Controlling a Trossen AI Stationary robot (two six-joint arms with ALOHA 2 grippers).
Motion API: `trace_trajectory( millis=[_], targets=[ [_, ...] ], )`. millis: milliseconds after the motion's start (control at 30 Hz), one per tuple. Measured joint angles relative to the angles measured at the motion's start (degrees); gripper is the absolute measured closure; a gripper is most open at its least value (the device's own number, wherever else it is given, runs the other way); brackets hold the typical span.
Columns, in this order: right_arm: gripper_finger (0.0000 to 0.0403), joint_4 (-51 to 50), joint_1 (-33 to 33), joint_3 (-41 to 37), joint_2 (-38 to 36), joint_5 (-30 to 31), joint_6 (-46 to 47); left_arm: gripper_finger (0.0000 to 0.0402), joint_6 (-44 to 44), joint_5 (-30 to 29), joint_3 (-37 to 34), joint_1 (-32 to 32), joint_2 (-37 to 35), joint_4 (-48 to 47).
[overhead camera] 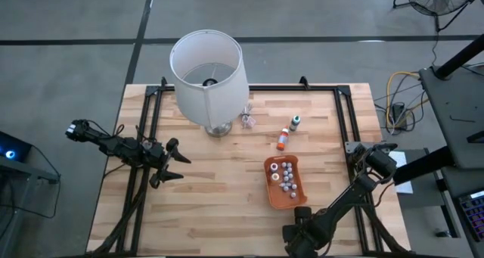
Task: Pick & Place food coloring
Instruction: Put the small food coloring bottle into the orange bin
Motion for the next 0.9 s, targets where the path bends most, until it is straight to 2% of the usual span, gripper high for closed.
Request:
trace_trajectory(
  millis=[233, 367, 900],
  targets=[
    [0.0173, 0.01, 0.04, -0.02, 0.11, 0.99, -0.01, 0.0143, 0.00, 0.00, 0.01, -0.01, 0.00, 0.00],
    [0.0188, -0.04, 0.11, -0.07, 0.13, 1.03, -0.08, 0.0143, 0.00, 0.00, 0.01, -0.01, 0.00, 0.00],
    [0.0329, -0.36, 0.09, -0.20, -0.04, 1.23, -0.16, 0.0143, 0.00, 0.02, 0.01, -0.01, 0.00, 0.00]
  ],
)
